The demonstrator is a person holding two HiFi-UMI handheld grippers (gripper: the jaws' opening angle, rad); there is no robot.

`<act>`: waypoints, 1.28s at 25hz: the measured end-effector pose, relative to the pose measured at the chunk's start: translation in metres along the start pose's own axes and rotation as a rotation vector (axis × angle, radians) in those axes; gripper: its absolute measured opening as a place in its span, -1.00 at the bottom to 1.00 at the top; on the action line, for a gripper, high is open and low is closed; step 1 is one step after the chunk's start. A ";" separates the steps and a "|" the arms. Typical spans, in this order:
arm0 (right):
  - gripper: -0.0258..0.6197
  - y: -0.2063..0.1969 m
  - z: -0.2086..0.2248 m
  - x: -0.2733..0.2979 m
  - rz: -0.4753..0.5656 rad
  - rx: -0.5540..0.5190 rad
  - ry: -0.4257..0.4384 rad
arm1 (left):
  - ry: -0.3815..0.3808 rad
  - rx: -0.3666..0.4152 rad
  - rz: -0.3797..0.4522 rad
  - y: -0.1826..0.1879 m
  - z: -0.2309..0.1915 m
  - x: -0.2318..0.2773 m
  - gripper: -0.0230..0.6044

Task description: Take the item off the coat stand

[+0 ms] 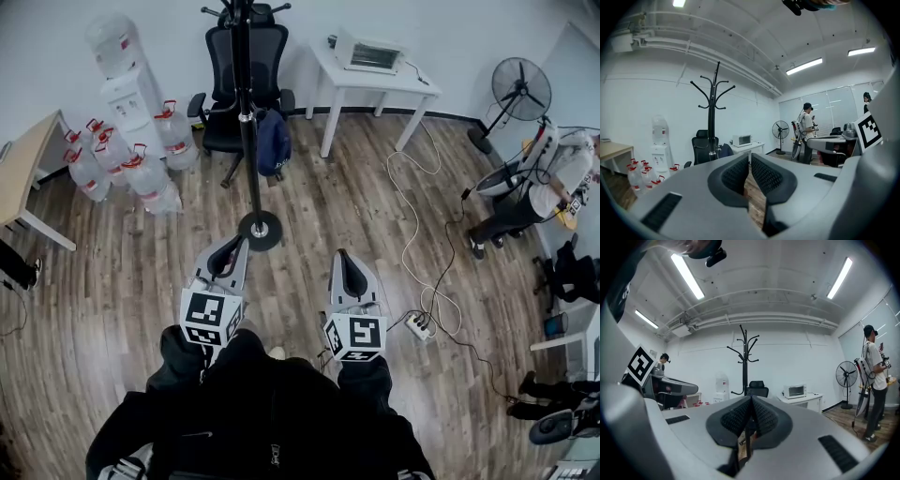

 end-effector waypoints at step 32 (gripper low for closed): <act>-0.87 -0.008 0.008 0.350 -0.099 0.001 -0.018 | -0.093 -0.049 -0.088 0.033 -0.211 0.273 -0.81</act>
Point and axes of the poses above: the fingertips, and each gripper's own axes: x forward along the fingers, z to its right, y out of its top, the point moved 5 cm from there along -x, backward along the fingers, and after that the axes turned 7 degrees about -x, right-handed, at the moved point
